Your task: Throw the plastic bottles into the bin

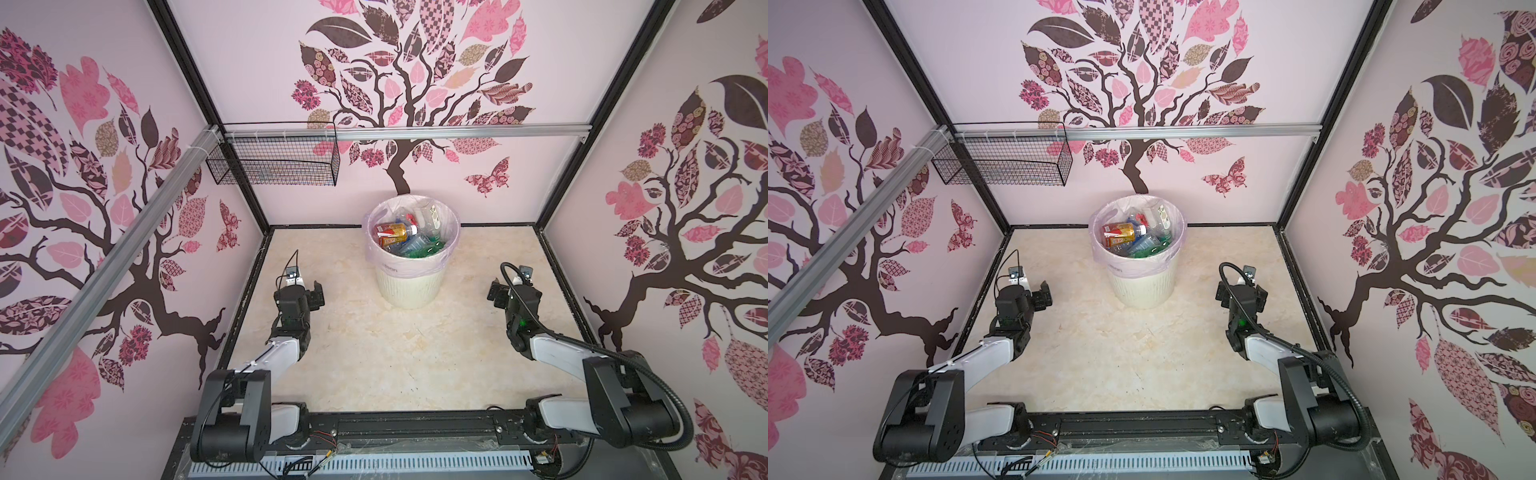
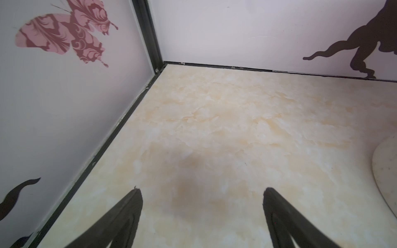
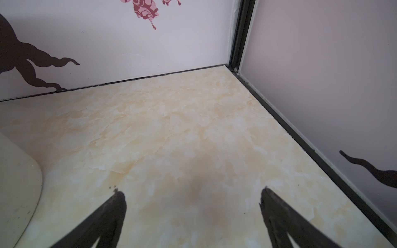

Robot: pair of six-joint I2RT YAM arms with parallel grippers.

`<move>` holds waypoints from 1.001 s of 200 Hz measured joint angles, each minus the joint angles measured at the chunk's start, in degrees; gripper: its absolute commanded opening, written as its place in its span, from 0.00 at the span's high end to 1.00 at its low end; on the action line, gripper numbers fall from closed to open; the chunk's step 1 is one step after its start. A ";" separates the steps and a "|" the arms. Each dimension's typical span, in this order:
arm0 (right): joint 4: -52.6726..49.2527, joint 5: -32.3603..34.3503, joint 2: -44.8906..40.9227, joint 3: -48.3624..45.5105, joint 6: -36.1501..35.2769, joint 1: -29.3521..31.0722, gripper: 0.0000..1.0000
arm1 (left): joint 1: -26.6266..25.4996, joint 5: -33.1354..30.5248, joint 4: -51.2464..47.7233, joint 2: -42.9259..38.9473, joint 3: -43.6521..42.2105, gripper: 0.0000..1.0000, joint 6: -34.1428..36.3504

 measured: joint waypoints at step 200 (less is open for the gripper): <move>26.67 -7.56 13.29 -7.48 -2.86 -3.06 0.00 | 4.11 11.39 18.49 14.19 -3.52 0.02 -0.17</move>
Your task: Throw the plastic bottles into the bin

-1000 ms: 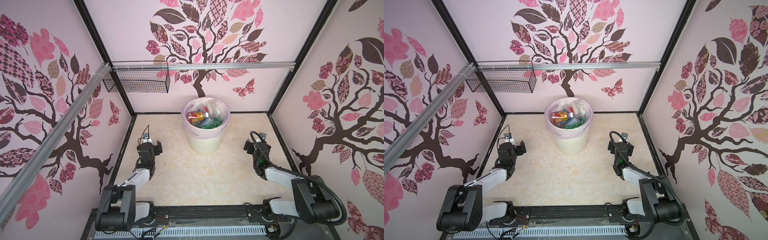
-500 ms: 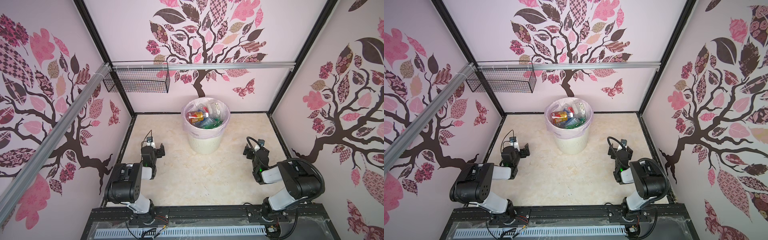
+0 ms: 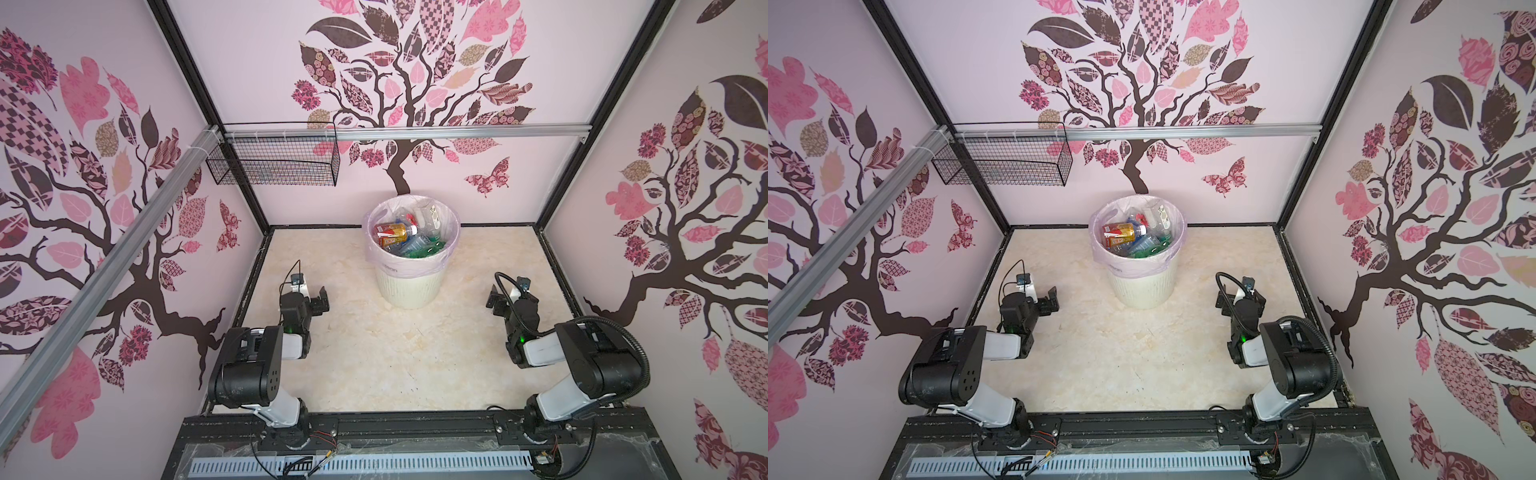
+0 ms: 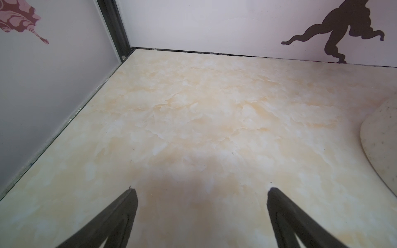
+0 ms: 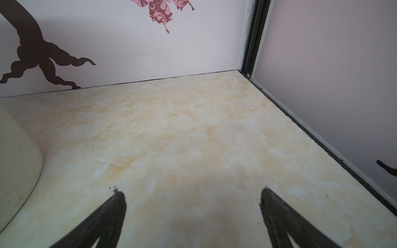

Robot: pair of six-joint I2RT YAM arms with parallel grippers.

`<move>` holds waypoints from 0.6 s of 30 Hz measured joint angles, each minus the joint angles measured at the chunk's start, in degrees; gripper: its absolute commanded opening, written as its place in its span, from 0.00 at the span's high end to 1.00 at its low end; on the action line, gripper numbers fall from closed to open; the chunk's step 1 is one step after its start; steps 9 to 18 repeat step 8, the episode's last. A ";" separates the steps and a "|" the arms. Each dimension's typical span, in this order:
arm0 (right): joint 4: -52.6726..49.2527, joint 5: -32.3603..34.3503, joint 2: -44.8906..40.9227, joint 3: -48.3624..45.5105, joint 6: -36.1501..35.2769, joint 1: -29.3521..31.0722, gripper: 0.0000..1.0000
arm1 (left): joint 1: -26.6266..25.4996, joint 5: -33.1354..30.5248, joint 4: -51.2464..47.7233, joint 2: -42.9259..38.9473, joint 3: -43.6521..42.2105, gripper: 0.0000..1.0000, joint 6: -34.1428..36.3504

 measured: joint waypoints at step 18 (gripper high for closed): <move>-0.20 -0.42 0.00 0.26 0.02 -0.22 0.00 | -0.02 0.37 -0.04 0.00 0.00 0.02 0.04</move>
